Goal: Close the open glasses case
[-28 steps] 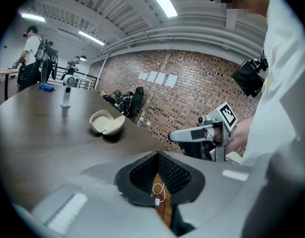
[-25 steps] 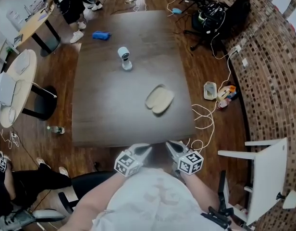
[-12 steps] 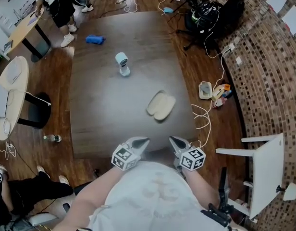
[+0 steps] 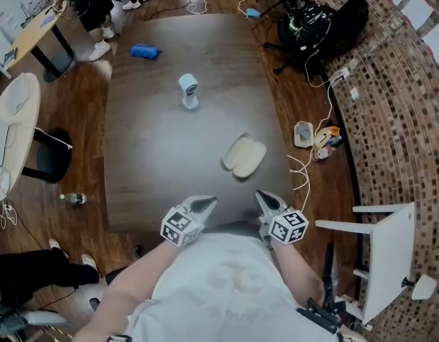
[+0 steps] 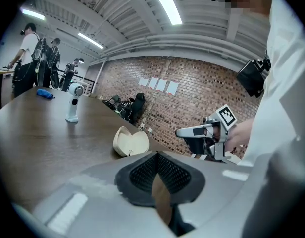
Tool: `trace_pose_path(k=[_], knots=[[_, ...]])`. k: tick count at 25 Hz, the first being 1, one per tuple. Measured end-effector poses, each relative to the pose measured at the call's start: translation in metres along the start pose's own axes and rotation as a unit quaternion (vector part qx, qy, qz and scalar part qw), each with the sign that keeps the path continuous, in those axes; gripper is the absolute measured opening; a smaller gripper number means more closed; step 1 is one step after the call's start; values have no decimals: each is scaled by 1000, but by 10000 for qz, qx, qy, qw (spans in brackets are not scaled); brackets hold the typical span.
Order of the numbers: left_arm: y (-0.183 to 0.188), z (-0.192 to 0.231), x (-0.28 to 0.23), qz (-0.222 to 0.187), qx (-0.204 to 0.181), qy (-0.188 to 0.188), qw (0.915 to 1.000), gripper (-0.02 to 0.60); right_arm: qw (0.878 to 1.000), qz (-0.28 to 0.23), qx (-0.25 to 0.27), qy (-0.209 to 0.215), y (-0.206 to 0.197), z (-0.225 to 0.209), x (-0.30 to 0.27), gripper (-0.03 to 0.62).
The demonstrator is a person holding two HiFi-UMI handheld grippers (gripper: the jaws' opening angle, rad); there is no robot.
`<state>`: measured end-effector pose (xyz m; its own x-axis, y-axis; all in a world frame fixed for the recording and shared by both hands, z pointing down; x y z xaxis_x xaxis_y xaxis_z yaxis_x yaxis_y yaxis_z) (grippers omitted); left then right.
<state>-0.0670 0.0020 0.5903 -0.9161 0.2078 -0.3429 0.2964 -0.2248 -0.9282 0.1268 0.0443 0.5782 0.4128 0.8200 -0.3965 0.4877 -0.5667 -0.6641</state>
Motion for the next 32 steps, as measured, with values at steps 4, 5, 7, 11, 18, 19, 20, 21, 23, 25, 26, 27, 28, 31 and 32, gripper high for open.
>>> trace_pose_path(k=[4, 5, 7, 11, 18, 19, 20, 21, 23, 25, 26, 27, 28, 31, 32], knots=[[-2, 1, 3, -48, 75, 137, 9999, 6, 10000, 51, -35, 71, 1, 1, -4, 9], [-3, 3, 4, -66, 93, 188, 9998, 6, 9999, 61, -74, 78, 0, -1, -4, 9], [-6, 6, 6, -97, 119, 280, 9995, 6, 9998, 57, -176, 61, -3, -6, -7, 9], [-8, 12, 8, -151, 117, 400, 9990, 6, 9988, -68, -468, -160, -3, -25, -15, 9], [-6, 27, 4, -141, 277, 635, 9975, 6, 9951, -234, -870, -397, 20, -48, -31, 9], [-6, 28, 3, -133, 303, 641, 9974, 6, 9946, -251, -909, -430, 23, -51, -34, 11], [-7, 28, 1, -123, 333, 643, 9973, 6, 9938, -261, -975, -472, 25, -54, -36, 12], [-8, 29, -1, -113, 362, 644, 9972, 6, 9925, -267, -1072, -519, 25, -60, -38, 17], [-9, 31, -6, -100, 403, 652, 9970, 6, 9890, -272, -1319, -607, 25, -71, -42, 26], [-8, 34, -13, -100, 432, 666, 9968, 6, 9858, -243, -1535, -641, 25, -79, -47, 45], [-7, 36, -17, -101, 445, 673, 9967, 6, 9848, -196, -1601, -644, 24, -82, -50, 57], [-7, 38, -20, -100, 456, 680, 9966, 6, 9842, -125, -1646, -645, 22, -84, -54, 72], [-6, 39, -23, -96, 464, 686, 9965, 6, 9834, -35, -1695, -641, 21, -87, -58, 89], [-3, 43, -31, -89, 467, 705, 9964, 6, 9781, 210, -1976, -615, 15, -97, -73, 163], [-2, 45, -32, -86, 472, 712, 9963, 6, 9760, 256, -2074, -621, 15, -101, -79, 174]])
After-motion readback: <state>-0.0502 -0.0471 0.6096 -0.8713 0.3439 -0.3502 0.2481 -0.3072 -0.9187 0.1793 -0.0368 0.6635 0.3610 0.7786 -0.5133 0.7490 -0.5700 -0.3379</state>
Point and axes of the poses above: the fingertips, and each gripper's own axes: x backward along the fingers, z to its left, y out of its top, the point moved 5 cm from there along x, backward along the fingers, and after that the axes turned 15 degrees about -x, right-handed, at the moved point
